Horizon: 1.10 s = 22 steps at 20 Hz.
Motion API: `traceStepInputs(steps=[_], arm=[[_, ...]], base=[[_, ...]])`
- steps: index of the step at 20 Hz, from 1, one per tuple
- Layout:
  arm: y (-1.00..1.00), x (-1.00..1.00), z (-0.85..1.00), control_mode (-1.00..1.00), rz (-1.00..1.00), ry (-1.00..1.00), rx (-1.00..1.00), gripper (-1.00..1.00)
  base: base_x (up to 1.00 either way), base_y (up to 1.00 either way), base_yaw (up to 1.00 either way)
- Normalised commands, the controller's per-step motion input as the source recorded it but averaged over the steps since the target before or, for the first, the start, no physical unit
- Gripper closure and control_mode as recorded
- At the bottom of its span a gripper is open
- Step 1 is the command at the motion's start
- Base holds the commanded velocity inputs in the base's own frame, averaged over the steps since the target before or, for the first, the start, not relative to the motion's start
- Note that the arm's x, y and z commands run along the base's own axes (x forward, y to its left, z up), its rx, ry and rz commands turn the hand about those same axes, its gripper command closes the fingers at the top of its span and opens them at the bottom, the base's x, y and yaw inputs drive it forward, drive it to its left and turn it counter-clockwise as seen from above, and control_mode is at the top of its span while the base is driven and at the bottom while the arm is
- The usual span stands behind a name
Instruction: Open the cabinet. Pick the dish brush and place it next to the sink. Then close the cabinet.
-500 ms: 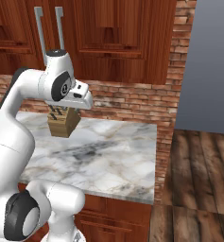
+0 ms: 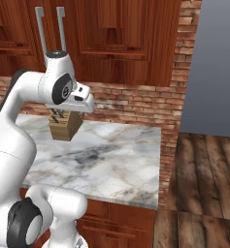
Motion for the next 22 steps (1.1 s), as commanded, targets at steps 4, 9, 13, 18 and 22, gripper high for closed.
traceStepInputs(steps=[4,9,13,18,22], arm=[[0.0,-0.27,0.0,-1.0,0.0,-0.02,0.0,-1.0],[0.0,-0.25,0.05,-1.0,0.0,-0.09,0.0,-1.0],[0.04,-0.13,0.12,-1.0,0.0,-0.17,0.0,-1.0],[0.08,-0.03,0.17,-1.0,0.0,-0.22,0.0,-1.0],[0.01,0.0,0.19,-1.0,0.0,-0.23,0.0,-1.0]], base=[[0.0,0.0,0.0],[0.0,0.0,0.0],[0.0,0.0,0.0],[0.0,0.0,0.0],[0.0,0.0,0.0]])
